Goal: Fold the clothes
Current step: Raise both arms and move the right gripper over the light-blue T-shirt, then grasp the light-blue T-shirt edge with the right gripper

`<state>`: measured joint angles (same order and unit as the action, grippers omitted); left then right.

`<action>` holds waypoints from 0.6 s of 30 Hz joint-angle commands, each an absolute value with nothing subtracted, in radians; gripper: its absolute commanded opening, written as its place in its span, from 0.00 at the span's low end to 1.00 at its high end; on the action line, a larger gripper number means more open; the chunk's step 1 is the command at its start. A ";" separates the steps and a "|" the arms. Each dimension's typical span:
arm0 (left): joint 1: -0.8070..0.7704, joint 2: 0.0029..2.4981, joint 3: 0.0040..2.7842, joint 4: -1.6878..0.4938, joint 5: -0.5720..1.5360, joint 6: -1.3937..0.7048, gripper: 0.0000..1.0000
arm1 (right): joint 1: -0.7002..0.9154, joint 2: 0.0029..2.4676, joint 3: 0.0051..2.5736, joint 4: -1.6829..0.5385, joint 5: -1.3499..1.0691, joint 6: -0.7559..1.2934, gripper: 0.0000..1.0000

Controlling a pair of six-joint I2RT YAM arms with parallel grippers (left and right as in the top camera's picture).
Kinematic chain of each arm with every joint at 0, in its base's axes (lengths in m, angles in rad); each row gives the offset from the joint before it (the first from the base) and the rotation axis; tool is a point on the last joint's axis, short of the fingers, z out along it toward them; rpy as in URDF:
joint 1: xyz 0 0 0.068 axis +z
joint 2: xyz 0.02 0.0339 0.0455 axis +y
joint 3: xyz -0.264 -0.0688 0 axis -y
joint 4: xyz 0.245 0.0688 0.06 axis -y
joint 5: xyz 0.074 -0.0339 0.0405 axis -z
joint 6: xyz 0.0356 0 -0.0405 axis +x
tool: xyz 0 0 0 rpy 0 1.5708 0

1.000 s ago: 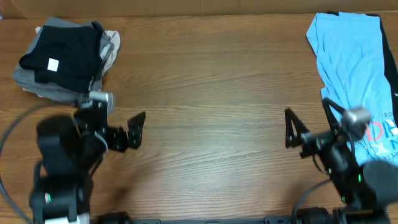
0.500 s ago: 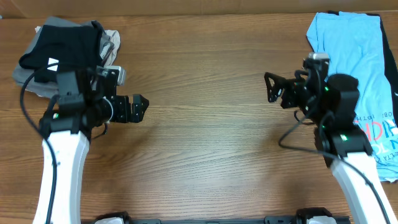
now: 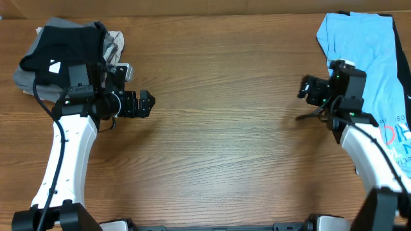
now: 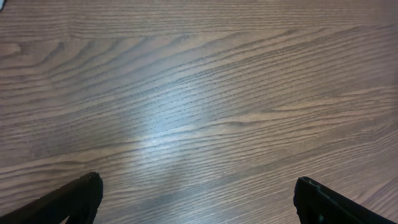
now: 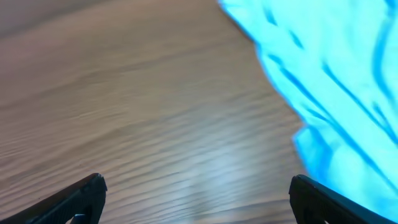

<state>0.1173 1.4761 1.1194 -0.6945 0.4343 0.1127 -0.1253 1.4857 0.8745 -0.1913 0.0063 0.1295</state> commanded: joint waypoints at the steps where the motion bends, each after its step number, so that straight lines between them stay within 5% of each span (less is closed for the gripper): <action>1: 0.111 1.477 1.140 -0.691 0.445 0.134 1.00 | -0.175 1.574 0.900 -0.163 0.093 0.127 0.96; 18: 0.111 1.477 1.140 -0.671 0.438 0.127 1.00 | -0.277 1.737 0.899 -0.137 0.194 0.123 0.81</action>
<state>0.1173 1.4761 1.1194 -0.6792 0.4339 0.1123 -0.2733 1.6955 0.8780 -0.1421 0.1654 0.1261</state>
